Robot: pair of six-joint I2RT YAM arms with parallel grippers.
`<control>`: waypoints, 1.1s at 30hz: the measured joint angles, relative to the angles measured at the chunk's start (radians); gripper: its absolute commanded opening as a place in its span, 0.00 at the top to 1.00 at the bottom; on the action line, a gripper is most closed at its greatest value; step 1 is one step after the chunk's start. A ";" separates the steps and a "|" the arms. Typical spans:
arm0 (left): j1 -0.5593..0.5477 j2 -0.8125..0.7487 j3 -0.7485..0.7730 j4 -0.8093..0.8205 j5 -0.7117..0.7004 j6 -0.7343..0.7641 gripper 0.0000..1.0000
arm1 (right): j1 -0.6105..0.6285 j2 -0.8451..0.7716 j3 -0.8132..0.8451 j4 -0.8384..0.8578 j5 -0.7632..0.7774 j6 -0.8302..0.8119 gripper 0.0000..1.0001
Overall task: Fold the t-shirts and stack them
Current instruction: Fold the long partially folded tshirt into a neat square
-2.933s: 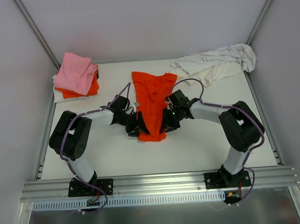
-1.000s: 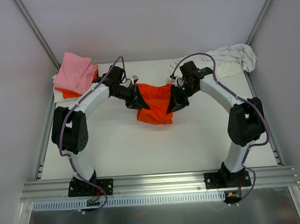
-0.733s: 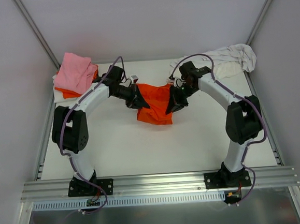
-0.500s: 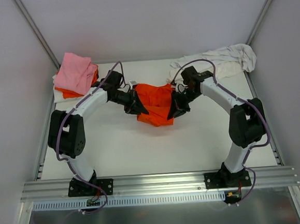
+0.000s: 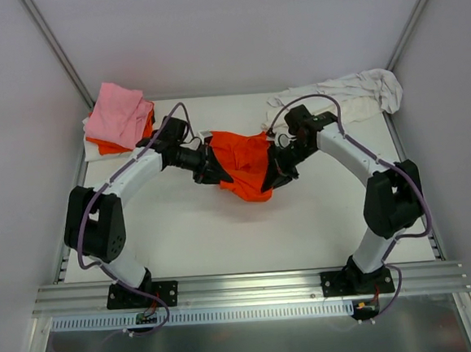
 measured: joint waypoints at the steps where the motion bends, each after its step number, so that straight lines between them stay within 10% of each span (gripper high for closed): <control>1: 0.000 0.006 0.003 0.024 0.004 -0.021 1.00 | 0.000 0.011 0.018 -0.009 -0.003 -0.002 1.00; 21: 0.096 0.364 0.256 0.341 0.055 -0.327 1.00 | -0.121 0.412 0.487 -0.129 -0.037 -0.025 0.97; 23: 0.116 0.369 0.256 0.369 0.055 -0.348 0.84 | -0.149 0.452 0.522 -0.112 -0.055 -0.010 0.69; 24: 0.123 0.374 0.258 0.387 0.054 -0.363 0.68 | -0.160 0.473 0.545 -0.107 -0.065 0.003 0.02; 25: 0.130 0.383 0.262 0.413 0.053 -0.377 0.02 | -0.172 0.497 0.572 -0.106 -0.062 0.012 0.00; 33: 0.204 0.500 0.349 0.618 0.027 -0.489 0.02 | -0.286 0.601 0.723 -0.059 -0.055 0.080 0.01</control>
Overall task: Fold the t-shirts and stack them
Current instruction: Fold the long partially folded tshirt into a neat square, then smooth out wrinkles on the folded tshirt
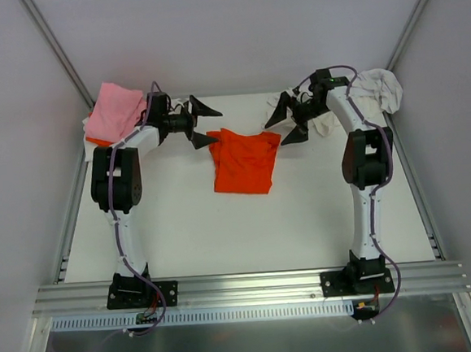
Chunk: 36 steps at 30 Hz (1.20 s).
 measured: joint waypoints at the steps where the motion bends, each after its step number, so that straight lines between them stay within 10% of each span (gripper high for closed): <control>1: 0.000 0.002 -0.002 0.011 -0.005 -0.006 0.01 | -0.011 0.000 0.001 0.001 0.000 0.001 0.01; 10: -0.008 -0.031 -0.068 0.061 -0.007 0.010 0.01 | -0.030 -0.079 -0.148 0.004 0.048 -0.029 0.01; 27: -0.010 -0.377 -0.138 -0.349 -0.133 0.551 0.01 | 0.098 -0.525 -0.376 0.098 0.414 -0.132 0.00; 36: -0.029 -0.360 -0.208 -0.420 -0.233 0.665 0.07 | 0.153 -0.293 -0.265 0.143 0.436 -0.126 0.01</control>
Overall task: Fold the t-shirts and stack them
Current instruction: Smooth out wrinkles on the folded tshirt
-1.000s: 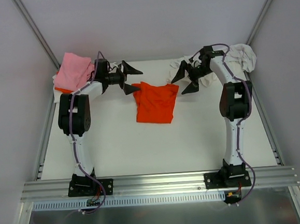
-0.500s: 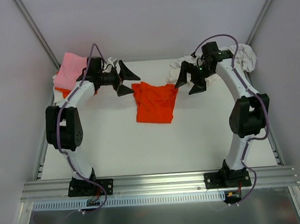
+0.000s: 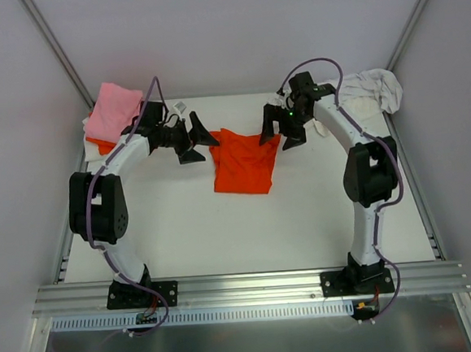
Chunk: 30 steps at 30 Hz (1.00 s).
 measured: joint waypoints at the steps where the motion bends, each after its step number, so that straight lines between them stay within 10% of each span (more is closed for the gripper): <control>1: 0.000 0.005 0.000 0.000 -0.010 0.009 0.08 | 0.002 0.026 0.009 0.001 -0.002 0.002 0.04; 30: -0.080 0.288 0.158 0.197 -0.067 0.044 0.19 | 0.013 0.102 0.093 0.063 -0.082 0.112 0.09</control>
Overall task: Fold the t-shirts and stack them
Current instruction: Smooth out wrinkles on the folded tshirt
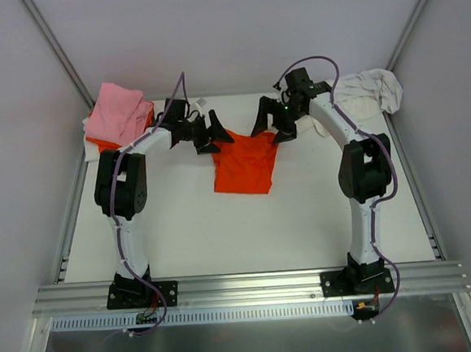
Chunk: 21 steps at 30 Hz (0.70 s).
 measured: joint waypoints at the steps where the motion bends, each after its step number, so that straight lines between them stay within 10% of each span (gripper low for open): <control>1: 0.000 0.007 0.009 -0.001 -0.003 0.004 0.19 | 0.001 0.003 0.000 0.005 -0.003 0.003 0.09; 21: 0.000 0.068 0.100 -0.010 -0.077 0.069 0.18 | 0.007 0.024 -0.037 0.056 -0.048 0.045 0.09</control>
